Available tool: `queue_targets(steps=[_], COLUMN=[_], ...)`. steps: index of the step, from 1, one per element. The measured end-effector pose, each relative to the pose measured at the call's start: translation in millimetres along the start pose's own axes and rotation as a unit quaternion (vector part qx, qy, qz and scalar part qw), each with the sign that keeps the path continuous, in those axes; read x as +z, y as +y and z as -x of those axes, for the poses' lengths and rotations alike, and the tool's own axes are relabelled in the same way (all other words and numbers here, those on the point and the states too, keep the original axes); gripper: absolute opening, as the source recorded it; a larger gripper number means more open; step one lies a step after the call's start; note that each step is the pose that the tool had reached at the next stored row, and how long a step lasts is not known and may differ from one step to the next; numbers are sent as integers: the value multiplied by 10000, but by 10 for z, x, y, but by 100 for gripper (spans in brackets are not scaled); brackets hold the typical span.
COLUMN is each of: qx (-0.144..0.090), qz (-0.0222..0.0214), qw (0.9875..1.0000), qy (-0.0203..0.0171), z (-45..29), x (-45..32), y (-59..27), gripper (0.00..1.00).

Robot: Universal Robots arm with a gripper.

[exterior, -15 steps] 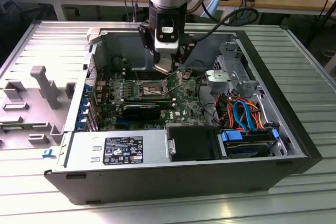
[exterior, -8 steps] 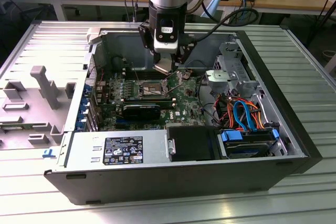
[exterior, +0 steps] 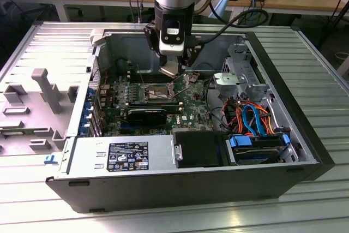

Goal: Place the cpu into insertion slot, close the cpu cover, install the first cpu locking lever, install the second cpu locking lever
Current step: 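Place the cpu into insertion slot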

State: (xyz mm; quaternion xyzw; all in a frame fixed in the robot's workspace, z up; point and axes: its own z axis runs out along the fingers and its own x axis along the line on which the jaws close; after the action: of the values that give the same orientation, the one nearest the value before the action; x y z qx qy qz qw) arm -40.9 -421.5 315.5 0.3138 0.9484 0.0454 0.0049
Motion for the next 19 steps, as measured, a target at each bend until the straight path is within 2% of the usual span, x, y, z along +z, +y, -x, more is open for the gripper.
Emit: queue_targets(steps=[19], qx=[183], qz=[4], qw=[9998], qy=[-16], z=[0], x=[13], y=[-1], gripper=[54])
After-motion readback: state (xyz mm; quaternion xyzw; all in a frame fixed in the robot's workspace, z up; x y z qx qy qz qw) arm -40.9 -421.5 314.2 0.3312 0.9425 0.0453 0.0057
